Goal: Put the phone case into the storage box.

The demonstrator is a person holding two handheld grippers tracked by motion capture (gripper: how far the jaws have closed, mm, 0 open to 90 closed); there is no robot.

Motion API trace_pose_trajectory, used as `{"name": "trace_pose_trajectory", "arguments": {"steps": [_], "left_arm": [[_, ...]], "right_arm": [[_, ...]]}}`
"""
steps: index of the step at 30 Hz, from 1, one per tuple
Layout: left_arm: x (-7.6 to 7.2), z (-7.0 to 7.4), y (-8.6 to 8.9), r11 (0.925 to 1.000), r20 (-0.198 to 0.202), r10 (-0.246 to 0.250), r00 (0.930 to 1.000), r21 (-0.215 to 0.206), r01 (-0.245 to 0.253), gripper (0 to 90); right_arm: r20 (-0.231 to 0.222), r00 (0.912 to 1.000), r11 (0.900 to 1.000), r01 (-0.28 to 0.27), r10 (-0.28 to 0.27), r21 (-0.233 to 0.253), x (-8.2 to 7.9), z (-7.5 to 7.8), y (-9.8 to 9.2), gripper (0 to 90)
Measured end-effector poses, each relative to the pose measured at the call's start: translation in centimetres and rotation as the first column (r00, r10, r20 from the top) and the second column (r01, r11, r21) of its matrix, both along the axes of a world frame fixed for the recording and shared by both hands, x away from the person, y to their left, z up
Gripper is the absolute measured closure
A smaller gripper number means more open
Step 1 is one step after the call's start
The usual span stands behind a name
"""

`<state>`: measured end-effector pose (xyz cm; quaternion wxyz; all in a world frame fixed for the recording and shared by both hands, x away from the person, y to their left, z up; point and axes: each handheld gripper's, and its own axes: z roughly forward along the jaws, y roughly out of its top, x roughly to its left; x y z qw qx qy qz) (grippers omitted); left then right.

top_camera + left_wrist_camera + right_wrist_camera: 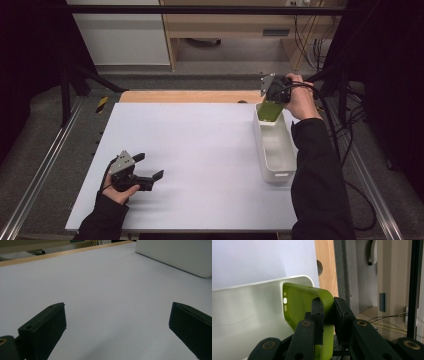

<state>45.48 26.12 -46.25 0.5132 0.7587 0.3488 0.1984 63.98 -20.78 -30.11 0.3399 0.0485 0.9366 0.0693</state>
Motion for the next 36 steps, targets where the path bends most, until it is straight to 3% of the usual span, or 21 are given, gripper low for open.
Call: {"name": "trace_pose_trajectory", "arguments": {"steps": [9,15,27,36], "left_arm": [[0.1,-0.1,0.0,1.0,-0.002,-0.001,1.0,0.002,0.001,1.0],[0.1,-0.1,0.0,1.0,-0.003,-0.003,1.0,0.006,0.003,1.0],[0.1,-0.2,-0.1,1.0,-0.004,-0.006,1.0,0.008,0.006,1.0],[0.2,-0.2,-0.1,0.9999,-0.008,-0.005,1.0,0.012,0.005,1.0]], "right_arm": [[-0.029,0.999,0.999,-0.034,0.033,-0.035,1.0,-0.5,0.0,79.5],[-0.055,0.9977,0.999,-0.041,0.039,-0.034,1.9,-1.0,0.0,79.5],[-0.097,0.9939,0.996,-0.059,0.052,-0.072,3.5,-1.4,1.0,79.5],[-0.098,0.994,0.995,-0.057,0.049,-0.086,4.0,-2.0,1.0,79.5]]}}
